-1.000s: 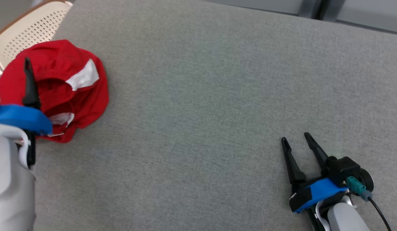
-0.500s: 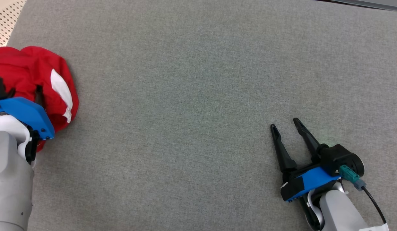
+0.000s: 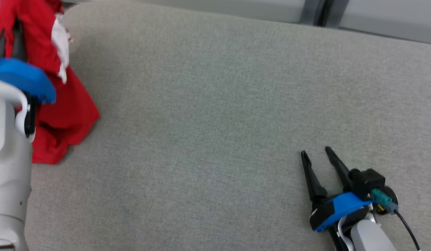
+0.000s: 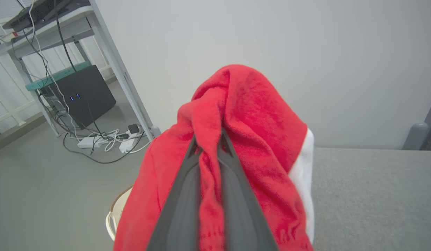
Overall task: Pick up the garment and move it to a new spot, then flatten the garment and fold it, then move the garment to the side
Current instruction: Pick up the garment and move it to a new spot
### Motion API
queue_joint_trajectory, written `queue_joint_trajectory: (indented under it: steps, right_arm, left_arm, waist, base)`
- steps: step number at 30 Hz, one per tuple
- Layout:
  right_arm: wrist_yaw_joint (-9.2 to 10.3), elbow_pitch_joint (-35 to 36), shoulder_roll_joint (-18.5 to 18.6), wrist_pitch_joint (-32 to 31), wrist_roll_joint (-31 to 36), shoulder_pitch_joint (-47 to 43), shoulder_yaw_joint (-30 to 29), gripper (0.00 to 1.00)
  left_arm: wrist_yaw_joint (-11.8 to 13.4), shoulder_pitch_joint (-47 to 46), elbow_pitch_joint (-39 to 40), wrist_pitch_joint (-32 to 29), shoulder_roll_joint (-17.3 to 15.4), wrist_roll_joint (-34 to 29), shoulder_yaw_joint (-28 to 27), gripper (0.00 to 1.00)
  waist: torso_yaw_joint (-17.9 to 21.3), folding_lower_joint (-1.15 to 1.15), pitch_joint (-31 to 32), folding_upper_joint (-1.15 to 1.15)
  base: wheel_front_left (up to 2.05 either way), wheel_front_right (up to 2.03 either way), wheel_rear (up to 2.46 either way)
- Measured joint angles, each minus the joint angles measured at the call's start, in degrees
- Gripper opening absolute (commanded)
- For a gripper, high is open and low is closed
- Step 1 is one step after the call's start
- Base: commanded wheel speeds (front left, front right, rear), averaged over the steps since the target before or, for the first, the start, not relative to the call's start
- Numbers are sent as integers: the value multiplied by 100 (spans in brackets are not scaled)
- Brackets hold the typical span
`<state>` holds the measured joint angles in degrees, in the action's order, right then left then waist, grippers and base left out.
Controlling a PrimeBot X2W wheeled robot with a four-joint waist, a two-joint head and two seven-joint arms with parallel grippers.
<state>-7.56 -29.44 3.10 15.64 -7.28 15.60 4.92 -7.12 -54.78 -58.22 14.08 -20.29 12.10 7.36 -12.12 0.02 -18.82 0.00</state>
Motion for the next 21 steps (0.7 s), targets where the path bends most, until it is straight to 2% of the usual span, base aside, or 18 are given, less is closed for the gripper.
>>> queue_joint_trajectory:
  steps: [4, 9, 15, 21]
  right_arm:
    - [3, -83, -3, -27, -163, -210, 48, 100]
    - [7, -115, -19, -52, -312, -452, 58, 100]
    - [8, -108, -21, -52, -536, -680, 125, 100]
    - [8, -58, -21, -52, -560, -770, 112, 100]
  left_arm:
    - [-9, -126, 603, 66, 123, -33, 338, 0]
    - [-27, -110, 1481, 86, 421, 297, 1028, 0]
    - [-30, 209, 2208, 90, 712, 815, 1751, 0]
    - [-31, 498, 2591, 90, 1202, 1168, 2418, 0]
  waist:
    - [93, 0, 281, 0]
    - [384, -1, 561, 0]
    - [973, -2, 753, 0]
    - [1648, -2, 858, 0]
  base:
    - [0, 0, 0]
    - [0, 0, 0]
    - [0, 0, 0]
    - [0, 0, 0]
